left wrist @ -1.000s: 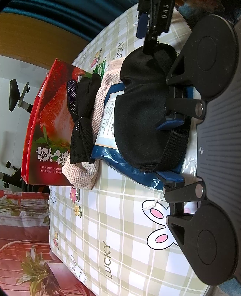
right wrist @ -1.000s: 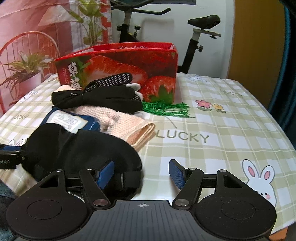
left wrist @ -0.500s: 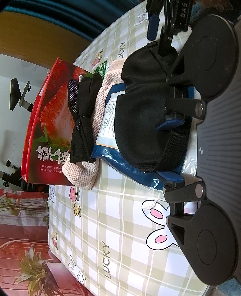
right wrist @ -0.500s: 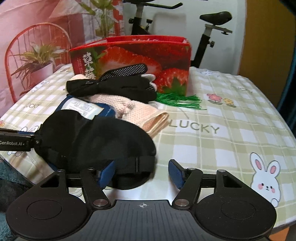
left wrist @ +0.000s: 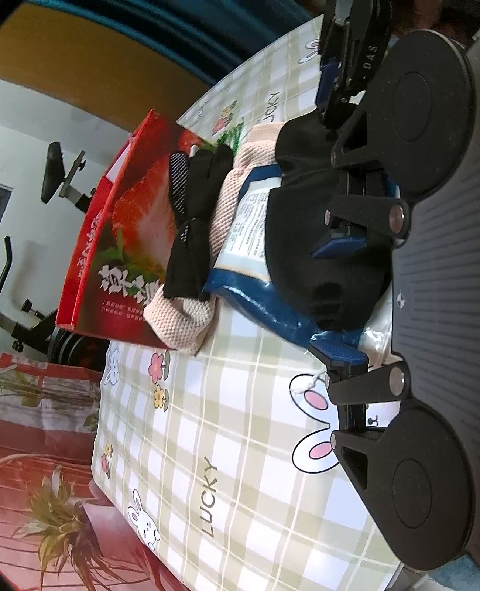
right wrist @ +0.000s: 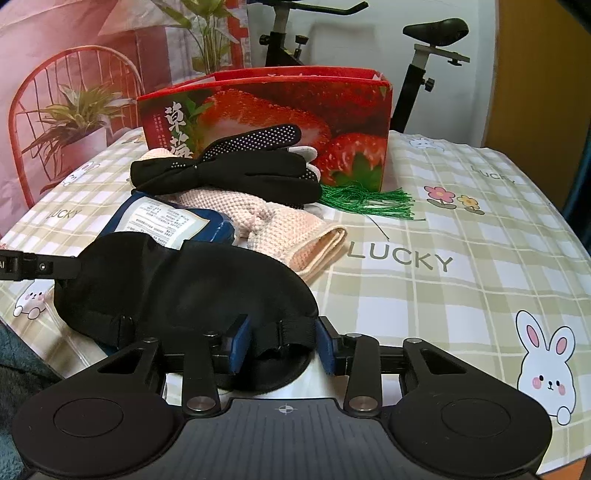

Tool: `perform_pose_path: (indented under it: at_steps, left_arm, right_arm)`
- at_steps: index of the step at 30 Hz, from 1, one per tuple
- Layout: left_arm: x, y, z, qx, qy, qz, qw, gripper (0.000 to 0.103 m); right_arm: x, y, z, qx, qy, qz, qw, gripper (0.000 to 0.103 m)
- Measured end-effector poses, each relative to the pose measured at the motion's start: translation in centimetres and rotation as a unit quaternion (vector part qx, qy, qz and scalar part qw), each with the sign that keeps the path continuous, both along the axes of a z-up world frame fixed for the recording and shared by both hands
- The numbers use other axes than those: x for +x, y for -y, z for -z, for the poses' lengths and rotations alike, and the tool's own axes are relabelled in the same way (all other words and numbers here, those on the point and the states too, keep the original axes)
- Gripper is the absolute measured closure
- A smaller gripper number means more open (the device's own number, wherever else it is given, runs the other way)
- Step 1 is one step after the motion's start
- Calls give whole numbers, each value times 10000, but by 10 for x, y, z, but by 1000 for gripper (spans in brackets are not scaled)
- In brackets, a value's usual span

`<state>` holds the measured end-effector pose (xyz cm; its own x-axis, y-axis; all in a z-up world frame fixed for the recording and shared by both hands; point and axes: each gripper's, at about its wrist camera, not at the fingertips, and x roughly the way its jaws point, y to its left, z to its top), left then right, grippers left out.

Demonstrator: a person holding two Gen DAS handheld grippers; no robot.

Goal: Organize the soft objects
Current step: 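Close the right tool on the eye mask while the left tool holds it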

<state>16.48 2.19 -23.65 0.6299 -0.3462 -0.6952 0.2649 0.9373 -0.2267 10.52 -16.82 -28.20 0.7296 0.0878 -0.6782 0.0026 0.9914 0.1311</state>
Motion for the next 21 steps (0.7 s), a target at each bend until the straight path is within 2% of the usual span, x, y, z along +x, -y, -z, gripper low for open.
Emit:
perform_pose_path:
  at_steps: [10, 13, 14, 16, 18, 19, 21]
  left_arm:
    - [-2, 6, 12, 182, -238, 183, 9994, 48]
    - [-3, 9, 13, 297, -199, 213, 9991, 50]
    - [-3, 9, 13, 314, -202, 226, 9990, 52]
    - [-3, 9, 12, 296, -193, 216, 9991, 73]
    - [-3, 7, 11, 329, -146, 148, 9992, 83]
    - [-3, 5, 10, 286, -115, 129, 9994, 88]
    - [-3, 5, 9, 299, -75, 104, 9995, 89]
  right_arm:
    - [-2, 1, 1, 72, 10, 39, 10000, 67]
    - [-2, 1, 1, 74, 9, 44, 10000, 67]
    - [-3, 1, 1, 81, 16, 49, 10000, 67]
    - [-3, 3, 1, 149, 29, 103, 9998, 66]
    - [-5, 5, 1, 210, 45, 161, 9996, 63]
    - [-5, 6, 0, 234, 61, 196, 9995, 61]
    - [-6, 9, -1, 282, 76, 250, 9993, 60]
